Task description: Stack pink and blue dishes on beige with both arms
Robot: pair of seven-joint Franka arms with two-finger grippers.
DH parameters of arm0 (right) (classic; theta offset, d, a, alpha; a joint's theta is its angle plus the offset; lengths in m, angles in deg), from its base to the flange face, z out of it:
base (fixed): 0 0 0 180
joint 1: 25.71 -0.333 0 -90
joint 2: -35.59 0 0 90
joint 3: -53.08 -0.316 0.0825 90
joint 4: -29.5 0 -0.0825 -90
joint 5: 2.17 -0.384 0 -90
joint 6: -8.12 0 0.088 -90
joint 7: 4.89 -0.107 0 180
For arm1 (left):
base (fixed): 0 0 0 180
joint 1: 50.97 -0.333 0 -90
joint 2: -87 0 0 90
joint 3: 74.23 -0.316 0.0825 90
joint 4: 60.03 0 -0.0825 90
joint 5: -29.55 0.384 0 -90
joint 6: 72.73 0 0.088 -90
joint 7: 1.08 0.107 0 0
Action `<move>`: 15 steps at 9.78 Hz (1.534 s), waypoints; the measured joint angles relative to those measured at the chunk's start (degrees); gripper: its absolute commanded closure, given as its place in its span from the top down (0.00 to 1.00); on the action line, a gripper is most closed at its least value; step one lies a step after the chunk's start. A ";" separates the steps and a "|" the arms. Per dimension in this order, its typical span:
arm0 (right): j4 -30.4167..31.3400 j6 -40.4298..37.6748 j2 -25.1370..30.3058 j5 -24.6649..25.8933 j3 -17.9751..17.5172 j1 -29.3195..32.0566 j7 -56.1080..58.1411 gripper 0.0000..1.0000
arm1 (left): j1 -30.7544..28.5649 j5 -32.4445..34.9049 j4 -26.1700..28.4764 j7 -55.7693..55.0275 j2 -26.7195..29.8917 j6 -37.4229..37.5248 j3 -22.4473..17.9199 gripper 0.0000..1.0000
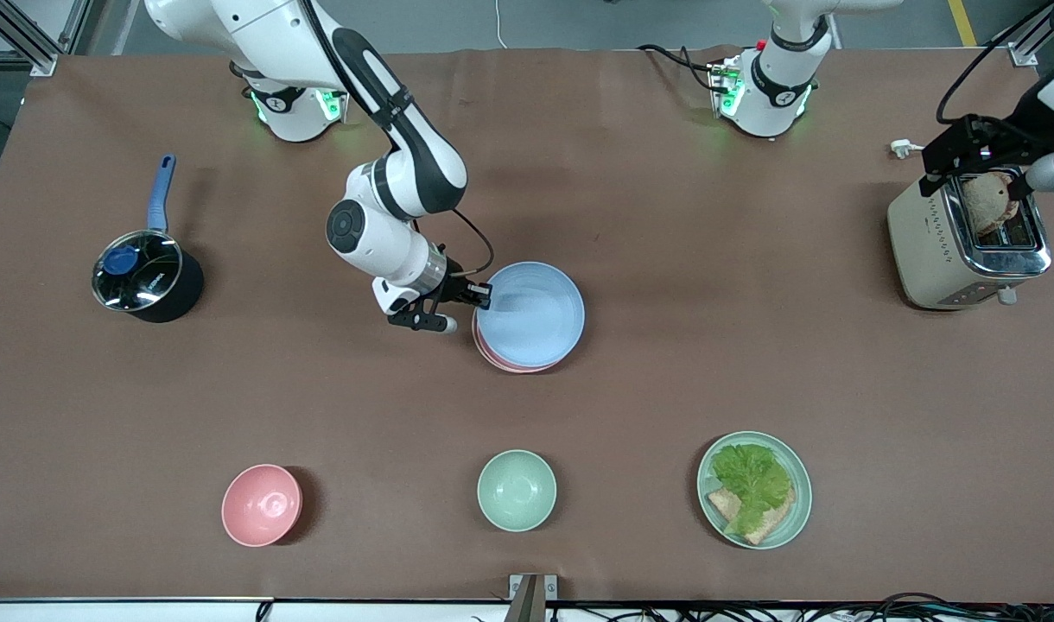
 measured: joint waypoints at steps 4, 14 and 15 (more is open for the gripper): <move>0.38 0.21 -0.87 -0.07 0.48 0.00 0.00 1.00 | -0.09 -0.53 1.00 0.00 0.81 0.32 -0.21 1.00; -6.11 -21.03 13.09 25.61 25.65 0.14 1.12 1.00 | -0.27 -0.54 1.10 0.15 0.92 0.50 -0.19 1.00; -8.76 -25.57 13.96 28.57 27.32 0.15 1.08 1.00 | -0.21 -0.54 1.12 0.24 0.92 0.56 0.04 1.00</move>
